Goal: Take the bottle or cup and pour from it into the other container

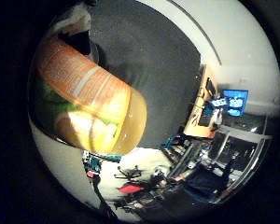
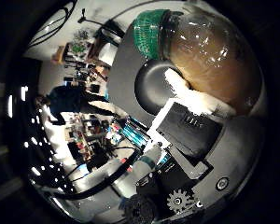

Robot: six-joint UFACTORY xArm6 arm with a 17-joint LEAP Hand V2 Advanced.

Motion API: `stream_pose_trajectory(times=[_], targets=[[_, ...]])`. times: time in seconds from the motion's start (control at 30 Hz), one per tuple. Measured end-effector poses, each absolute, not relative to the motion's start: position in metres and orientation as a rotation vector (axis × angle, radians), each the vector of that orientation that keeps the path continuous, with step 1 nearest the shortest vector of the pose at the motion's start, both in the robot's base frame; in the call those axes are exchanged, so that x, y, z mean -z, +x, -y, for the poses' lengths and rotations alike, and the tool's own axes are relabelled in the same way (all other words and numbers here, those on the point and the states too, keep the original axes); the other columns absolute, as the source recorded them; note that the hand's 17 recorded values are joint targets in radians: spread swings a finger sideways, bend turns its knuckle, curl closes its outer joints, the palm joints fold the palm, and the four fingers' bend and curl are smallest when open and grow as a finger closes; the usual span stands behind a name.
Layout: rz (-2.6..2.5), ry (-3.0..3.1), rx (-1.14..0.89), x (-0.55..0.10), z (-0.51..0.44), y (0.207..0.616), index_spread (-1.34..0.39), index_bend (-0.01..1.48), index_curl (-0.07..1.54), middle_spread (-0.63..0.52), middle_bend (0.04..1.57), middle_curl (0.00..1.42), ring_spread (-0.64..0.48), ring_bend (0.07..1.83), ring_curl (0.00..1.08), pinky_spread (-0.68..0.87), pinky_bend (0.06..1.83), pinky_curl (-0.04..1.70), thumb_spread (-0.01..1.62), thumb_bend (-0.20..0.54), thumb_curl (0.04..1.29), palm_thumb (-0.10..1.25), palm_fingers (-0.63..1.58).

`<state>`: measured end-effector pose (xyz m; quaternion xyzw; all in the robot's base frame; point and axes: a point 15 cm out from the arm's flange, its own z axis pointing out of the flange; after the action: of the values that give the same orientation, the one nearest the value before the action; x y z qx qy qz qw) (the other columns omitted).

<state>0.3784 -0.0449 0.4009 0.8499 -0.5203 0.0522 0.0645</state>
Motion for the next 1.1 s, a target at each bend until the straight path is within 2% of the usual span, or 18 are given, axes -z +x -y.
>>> stream_pose_trajectory(times=[0.37, 0.67, 1.1], targets=[[1.232, 2.386, -0.411, -0.384, -0.019, 0.404, -0.17, 1.22, 0.76, -0.09, 1.37, 0.73, -0.2, 1.36, 0.76, -0.23, 1.22, 1.15, 0.59, -0.018, 0.95, 1.07, 1.12], [0.992, 2.266, -0.487, -0.352, -0.073, 0.406, -0.17, 1.21, 0.76, -0.09, 1.37, 0.73, -0.21, 1.35, 0.78, -0.24, 1.22, 1.15, 0.57, -0.021, 0.95, 1.05, 1.12], [0.843, 2.127, -0.523, -0.32, -0.095, 0.396, -0.18, 1.2, 0.77, -0.09, 1.37, 0.73, -0.23, 1.33, 0.81, -0.25, 1.22, 1.15, 0.59, -0.019, 0.94, 1.04, 1.12]])
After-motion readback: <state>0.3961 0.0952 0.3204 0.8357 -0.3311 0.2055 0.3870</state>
